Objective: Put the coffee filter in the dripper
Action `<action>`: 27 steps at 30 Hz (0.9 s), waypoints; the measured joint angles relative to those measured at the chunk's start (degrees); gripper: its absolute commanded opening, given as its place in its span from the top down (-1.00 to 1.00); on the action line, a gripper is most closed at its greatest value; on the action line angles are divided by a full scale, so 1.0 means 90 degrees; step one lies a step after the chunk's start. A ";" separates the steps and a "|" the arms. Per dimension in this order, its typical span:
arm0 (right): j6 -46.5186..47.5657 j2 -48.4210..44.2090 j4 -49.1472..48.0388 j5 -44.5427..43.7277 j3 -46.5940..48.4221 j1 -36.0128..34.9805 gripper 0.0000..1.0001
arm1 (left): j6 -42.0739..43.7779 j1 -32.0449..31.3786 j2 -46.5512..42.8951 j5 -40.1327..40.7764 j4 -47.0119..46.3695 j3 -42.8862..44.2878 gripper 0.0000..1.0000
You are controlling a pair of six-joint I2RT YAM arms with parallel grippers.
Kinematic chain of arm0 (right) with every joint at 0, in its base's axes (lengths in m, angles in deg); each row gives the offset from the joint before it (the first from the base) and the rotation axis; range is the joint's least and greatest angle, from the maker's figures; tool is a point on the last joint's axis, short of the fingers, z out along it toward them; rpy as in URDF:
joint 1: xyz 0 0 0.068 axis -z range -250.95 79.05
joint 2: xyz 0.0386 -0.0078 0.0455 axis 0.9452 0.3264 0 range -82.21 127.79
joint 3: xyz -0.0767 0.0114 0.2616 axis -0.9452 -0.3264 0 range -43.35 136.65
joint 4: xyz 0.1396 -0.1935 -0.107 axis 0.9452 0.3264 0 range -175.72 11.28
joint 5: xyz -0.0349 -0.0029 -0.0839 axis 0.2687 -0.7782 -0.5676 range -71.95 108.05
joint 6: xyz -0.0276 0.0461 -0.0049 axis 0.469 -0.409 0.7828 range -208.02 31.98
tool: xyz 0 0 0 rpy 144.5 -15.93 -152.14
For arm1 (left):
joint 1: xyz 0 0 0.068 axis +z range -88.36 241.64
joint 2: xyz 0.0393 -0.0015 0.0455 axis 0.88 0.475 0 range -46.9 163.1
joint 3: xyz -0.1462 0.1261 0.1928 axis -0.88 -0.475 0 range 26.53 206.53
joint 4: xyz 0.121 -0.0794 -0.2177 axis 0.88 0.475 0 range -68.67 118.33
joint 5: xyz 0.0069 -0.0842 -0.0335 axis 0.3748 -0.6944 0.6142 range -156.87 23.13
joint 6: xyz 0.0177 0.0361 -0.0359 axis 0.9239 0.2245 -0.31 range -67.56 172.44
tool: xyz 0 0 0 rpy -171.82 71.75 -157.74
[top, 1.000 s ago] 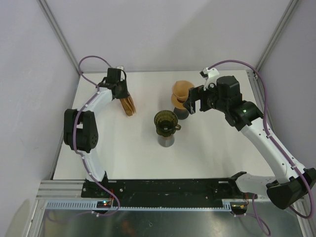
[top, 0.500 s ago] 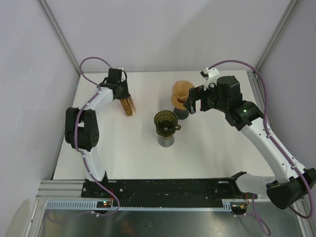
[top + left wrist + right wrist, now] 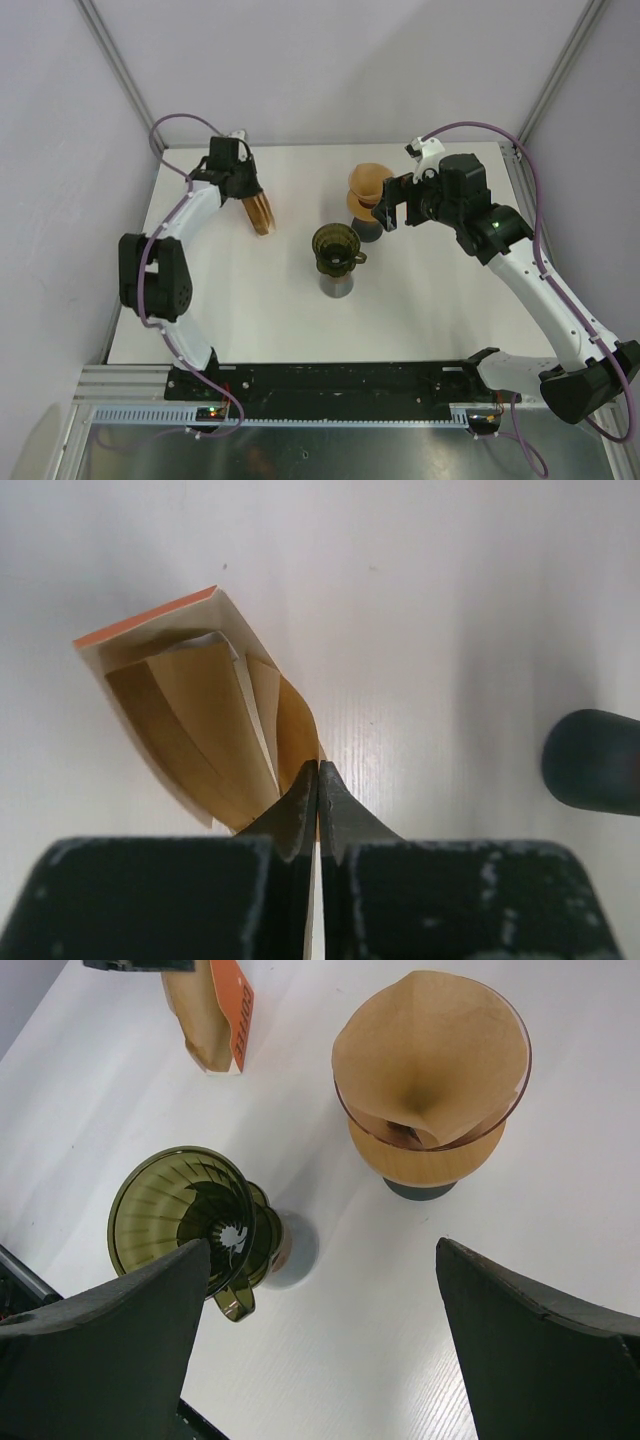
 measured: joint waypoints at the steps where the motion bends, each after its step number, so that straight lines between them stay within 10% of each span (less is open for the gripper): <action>1: 0.0002 0.0000 0.0002 0.0000 0.0000 0.0000 -0.99 | -0.0010 0.0007 -0.0168 -0.0036 -0.0002 -0.0061 1.00; 15: 0.0032 -0.0143 -0.0129 -0.0036 0.0000 -0.0459 -0.99 | -0.0287 0.0308 -0.1831 -0.0957 0.0175 -0.0338 1.00; 27: 0.0563 0.0889 -0.2533 -0.1554 -0.0005 -0.2839 -0.89 | -0.0784 0.0357 -0.2392 -0.2339 0.0500 -0.0202 0.99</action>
